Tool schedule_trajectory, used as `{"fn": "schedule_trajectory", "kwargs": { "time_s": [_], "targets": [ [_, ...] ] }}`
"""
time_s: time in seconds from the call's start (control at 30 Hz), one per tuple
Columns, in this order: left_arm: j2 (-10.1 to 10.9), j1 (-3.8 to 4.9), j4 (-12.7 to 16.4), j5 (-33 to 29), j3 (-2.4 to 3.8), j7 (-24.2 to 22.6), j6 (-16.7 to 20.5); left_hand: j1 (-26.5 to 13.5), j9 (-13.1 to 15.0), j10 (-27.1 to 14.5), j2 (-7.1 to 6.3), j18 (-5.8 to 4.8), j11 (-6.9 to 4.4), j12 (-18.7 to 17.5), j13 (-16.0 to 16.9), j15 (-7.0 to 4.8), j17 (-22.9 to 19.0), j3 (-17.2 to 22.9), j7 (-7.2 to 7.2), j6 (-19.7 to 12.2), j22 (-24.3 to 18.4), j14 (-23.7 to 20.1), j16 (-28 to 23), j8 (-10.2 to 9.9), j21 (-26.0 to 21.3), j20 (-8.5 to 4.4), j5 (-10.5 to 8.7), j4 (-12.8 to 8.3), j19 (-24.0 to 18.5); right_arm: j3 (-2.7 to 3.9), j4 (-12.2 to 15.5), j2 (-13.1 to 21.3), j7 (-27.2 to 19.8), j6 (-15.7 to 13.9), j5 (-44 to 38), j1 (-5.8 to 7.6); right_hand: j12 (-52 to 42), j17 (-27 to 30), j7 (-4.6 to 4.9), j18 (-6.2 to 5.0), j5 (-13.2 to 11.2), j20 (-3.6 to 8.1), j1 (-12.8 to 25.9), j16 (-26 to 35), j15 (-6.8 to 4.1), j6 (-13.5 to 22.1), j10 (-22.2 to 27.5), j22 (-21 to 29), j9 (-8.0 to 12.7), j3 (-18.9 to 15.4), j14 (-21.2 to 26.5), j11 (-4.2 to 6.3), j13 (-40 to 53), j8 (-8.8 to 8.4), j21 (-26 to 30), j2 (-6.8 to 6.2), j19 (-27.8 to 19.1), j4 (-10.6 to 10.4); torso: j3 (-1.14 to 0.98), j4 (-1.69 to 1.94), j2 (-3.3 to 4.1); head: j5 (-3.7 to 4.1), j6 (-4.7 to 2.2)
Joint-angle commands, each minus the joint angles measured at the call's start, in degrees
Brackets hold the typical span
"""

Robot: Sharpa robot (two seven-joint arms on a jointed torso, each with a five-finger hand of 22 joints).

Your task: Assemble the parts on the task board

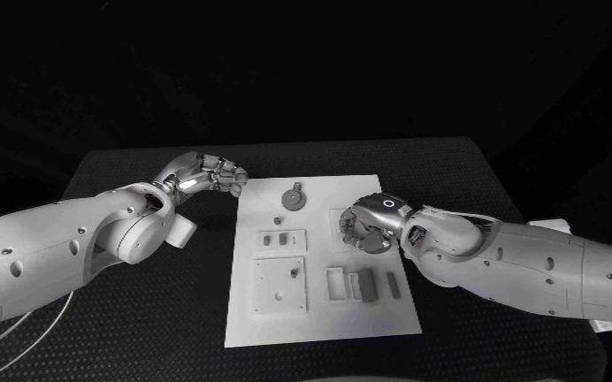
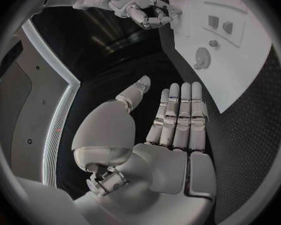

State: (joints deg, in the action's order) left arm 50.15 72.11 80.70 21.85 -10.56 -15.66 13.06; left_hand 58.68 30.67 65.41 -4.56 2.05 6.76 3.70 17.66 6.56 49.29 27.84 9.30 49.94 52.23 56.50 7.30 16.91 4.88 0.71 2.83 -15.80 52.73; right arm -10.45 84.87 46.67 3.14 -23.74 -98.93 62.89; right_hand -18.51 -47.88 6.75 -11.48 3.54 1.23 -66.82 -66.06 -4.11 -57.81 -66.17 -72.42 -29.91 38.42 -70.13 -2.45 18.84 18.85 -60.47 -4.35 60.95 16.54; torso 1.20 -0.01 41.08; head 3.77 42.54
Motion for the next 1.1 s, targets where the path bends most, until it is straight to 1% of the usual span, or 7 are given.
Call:
{"fn": "schedule_trajectory", "kwargs": {
  "time_s": [0.03, 0.17, 0.4, 0.67, 0.77, 0.9, 1.1],
  "targets": [
    [-0.10, 0.01, 0.08, -0.42, 0.02, -0.26, -0.65, -0.71, -0.07, 0.11, -0.05, 0.43, 0.41, 0.19, -0.12, 0.33, -0.10, -0.01, 0.38, 0.13, -0.10, 0.01, -0.22, -0.26, -0.22, 0.37, 0.03, 0.31, -0.11, -0.08, -0.07, -0.05, 1.00, 1.13, -1.38, -0.15, -0.45, -0.05, -0.09, -3.52, 0.35, 0.44, -0.20, 0.35, -0.63, -0.64, -6.34, -0.13, -0.41, -0.18, 0.04, 0.94, 0.70, 0.34, -0.38, 1.15, 0.23, 0.26, -0.03, -0.02, 0.00, -0.02, 0.04],
    [-0.05, 0.01, 0.06, -0.42, 0.01, -0.29, -0.55, -0.71, -0.07, 0.10, -0.05, 0.44, 0.42, 0.19, -0.14, 0.34, -0.11, -0.01, 0.40, 0.12, -0.11, 0.01, -0.22, -0.27, -0.23, 0.38, 0.03, 0.31, -0.11, -0.08, -0.14, -0.03, 1.44, 0.99, -1.68, -0.15, -0.73, -0.08, -0.28, -3.52, 0.35, 0.54, -0.36, 0.38, -0.83, -1.03, -6.78, -0.20, -0.67, -0.27, -0.13, 1.16, 1.29, 0.56, -0.44, 1.34, 0.33, 0.27, -0.03, 0.00, 0.00, 0.02, 0.08],
    [-0.05, 0.01, -0.10, -0.42, 0.01, -0.28, -0.48, -0.70, -0.08, 0.10, -0.05, 0.47, 0.44, 0.19, -0.18, 0.35, -0.13, -0.01, 0.43, 0.11, -0.13, 0.02, -0.22, -0.28, -0.24, 0.40, 0.03, 0.30, -0.11, -0.07, 0.52, 0.15, 1.43, 0.28, -1.33, -0.15, -0.96, -0.10, -0.47, -3.52, 0.37, 0.66, -0.55, 0.45, -1.03, -1.41, -7.14, -0.27, -1.01, -0.32, -0.34, 1.37, 1.99, 0.77, -0.51, 1.40, 0.47, 0.28, -0.04, 0.00, 0.00, 0.00, 0.23],
    [-0.03, 0.00, -0.23, -0.44, 0.01, -0.27, -0.32, -0.71, -0.10, 0.10, -0.09, 0.49, 0.46, 0.19, -0.23, 0.36, -0.16, -0.01, 0.48, 0.09, -0.14, 0.03, -0.23, -0.29, -0.25, 0.42, 0.03, 0.30, -0.10, 0.01, 1.82, 0.65, 1.51, -0.27, -0.91, -0.12, -1.09, -0.11, -0.64, -3.52, 0.38, 0.79, -0.96, 0.49, -1.19, -1.70, -7.41, -0.34, -1.31, -0.17, -0.59, 1.53, 2.55, 0.93, -0.59, 1.50, 0.66, 0.26, -0.02, 0.01, 0.00, -0.05, 0.22],
    [-0.02, 0.00, -0.31, -0.46, 0.00, -0.26, -0.31, -0.71, -0.10, 0.10, -0.10, 0.50, 0.46, 0.19, -0.25, 0.36, -0.17, -0.01, 0.50, 0.08, -0.15, 0.04, -0.22, -0.30, -0.25, 0.42, 0.03, 0.30, -0.09, 0.24, 2.22, 0.83, 1.54, -0.19, -0.56, -0.10, -1.11, -0.12, -0.67, -3.52, 0.38, 0.82, -1.02, 0.50, -1.23, -1.78, -7.49, -0.36, -1.39, -0.16, -0.65, 1.57, 2.70, 0.96, -0.62, 1.49, 0.71, 0.26, -0.02, 0.00, -0.01, -0.11, 0.22],
    [-0.05, 0.00, -0.42, -0.47, 0.00, -0.23, -0.32, -0.71, -0.11, 0.09, -0.12, 0.51, 0.47, 0.19, -0.28, 0.36, -0.19, -0.01, 0.53, 0.06, -0.16, 0.05, -0.22, -0.31, -0.26, 0.43, 0.03, 0.30, -0.09, 0.85, 2.64, 0.98, 1.51, 0.03, 0.06, 0.16, -1.13, -0.13, -0.69, -3.52, 0.38, 0.83, -1.04, 0.50, -1.25, -1.82, -7.53, -0.38, -1.44, -0.16, -0.70, 1.59, 2.79, 0.98, -0.63, 1.49, 0.75, 0.25, -0.01, 0.01, -0.01, -0.17, 0.31],
    [-0.14, 0.00, -0.61, -0.52, 0.00, -0.17, -0.43, -0.72, -0.12, 0.08, -0.14, 0.53, 0.47, 0.19, -0.31, 0.36, -0.20, -0.01, 0.57, 0.05, -0.17, 0.06, -0.22, -0.32, -0.26, 0.44, 0.03, 0.30, -0.08, 1.34, 3.13, 1.20, 1.47, 0.67, 0.60, 1.62, -1.13, -0.14, -0.71, -3.52, 0.38, 0.84, -1.05, 0.51, -1.26, -1.84, -7.56, -0.39, -1.48, -0.15, -0.73, 1.60, 2.87, 0.99, -0.64, 1.51, 0.76, 0.24, -0.01, 0.02, -0.01, -0.23, 0.35]
  ]
}}
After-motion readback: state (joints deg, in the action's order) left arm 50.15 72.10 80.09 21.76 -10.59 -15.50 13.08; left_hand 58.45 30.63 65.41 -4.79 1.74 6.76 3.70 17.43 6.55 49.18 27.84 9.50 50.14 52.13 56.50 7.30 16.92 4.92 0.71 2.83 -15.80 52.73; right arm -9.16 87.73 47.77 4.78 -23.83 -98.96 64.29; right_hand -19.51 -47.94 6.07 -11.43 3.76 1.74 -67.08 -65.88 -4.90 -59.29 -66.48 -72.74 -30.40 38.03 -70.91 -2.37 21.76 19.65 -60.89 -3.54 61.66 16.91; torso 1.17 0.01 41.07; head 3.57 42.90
